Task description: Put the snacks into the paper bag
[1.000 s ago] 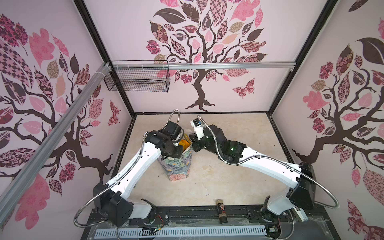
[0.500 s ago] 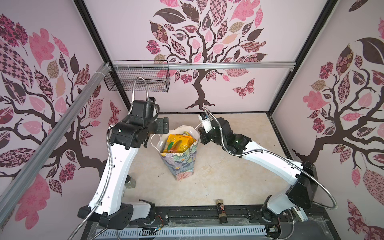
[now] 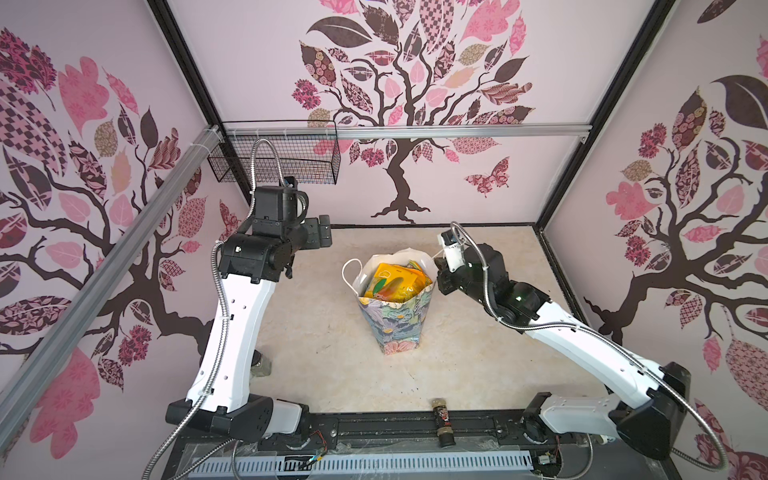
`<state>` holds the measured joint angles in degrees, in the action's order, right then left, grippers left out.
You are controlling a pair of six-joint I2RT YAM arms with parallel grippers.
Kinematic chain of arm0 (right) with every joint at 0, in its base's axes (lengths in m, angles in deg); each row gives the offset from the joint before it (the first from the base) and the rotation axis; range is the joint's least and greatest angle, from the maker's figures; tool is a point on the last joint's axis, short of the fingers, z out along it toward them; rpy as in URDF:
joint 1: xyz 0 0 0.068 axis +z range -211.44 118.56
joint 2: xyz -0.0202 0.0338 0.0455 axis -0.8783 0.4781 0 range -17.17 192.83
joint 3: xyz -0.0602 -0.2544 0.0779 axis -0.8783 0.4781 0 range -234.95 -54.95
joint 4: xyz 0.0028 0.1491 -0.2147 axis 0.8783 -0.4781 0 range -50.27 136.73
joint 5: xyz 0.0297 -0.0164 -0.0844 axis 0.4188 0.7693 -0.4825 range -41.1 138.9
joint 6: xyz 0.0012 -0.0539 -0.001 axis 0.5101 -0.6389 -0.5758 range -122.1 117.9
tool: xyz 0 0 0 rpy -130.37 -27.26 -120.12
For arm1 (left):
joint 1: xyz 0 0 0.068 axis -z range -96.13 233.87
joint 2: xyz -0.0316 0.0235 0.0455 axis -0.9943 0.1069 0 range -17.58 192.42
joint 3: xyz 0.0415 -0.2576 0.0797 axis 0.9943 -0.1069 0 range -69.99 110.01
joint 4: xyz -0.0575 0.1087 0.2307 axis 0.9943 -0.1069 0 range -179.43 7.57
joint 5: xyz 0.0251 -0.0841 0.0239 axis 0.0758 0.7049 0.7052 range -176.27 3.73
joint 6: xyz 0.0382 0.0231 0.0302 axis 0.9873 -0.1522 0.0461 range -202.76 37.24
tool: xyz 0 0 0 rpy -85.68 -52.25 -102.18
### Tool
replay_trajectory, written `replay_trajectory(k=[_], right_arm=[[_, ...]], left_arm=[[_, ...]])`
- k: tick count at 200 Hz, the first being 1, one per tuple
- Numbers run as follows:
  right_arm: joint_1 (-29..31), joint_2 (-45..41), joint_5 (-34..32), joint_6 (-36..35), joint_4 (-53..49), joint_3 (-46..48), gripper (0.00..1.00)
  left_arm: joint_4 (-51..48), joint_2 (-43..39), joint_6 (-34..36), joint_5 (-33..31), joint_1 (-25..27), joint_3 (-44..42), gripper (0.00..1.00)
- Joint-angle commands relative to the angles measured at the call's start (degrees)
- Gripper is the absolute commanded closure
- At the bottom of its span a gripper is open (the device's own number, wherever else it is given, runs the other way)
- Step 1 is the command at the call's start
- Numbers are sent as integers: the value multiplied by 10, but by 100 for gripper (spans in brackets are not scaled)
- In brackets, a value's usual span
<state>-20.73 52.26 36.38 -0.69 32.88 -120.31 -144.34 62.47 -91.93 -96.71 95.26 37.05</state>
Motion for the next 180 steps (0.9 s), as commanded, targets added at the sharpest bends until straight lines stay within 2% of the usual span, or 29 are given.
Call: replay_trajectory(k=[1, 9, 26, 38, 55, 78, 94, 106, 116, 136, 150, 180], right_arm=[[-6, -66, -37, 1, 17, 5, 77], [-6, -73, -42, 4, 14, 12, 67], [-6, -80, -49, 11, 7, 19, 33], [-6, -86, -60, 25, 1, 22, 20], [-7, -102, -82, 49, -16, 18, 10], [-7, -151, -159, 90, -47, 31, 1], [-13, -177, -226, 108, -55, 58, 0], [-44, -176, -250, 114, -49, 86, 0], [-97, -172, -238, 119, -20, 125, 0], [-242, -164, -170, 139, 95, 243, 0], [-320, -155, -123, 145, 211, 332, 0], [-337, -54, -161, 84, 492, 460, 0]], left_arm=[[50, -4, -17, 5, -1, -39, 2], [63, -9, -22, 0, -1, -59, 2], [100, -28, -29, -19, -2, -110, 2], [128, -46, -31, -45, -2, -147, 2], [179, -79, -35, -97, -2, -210, 2], [295, -140, -29, -162, -2, -337, 2], [422, -185, -14, -191, -2, -462, 2], [524, -214, 14, -204, -4, -560, 2], [625, -226, 34, -213, -5, -646, 2], [757, -210, 54, -229, -6, -755, 2], [819, -178, 57, -233, -8, -790, 2], [902, -90, 90, -212, -11, -807, 2]])
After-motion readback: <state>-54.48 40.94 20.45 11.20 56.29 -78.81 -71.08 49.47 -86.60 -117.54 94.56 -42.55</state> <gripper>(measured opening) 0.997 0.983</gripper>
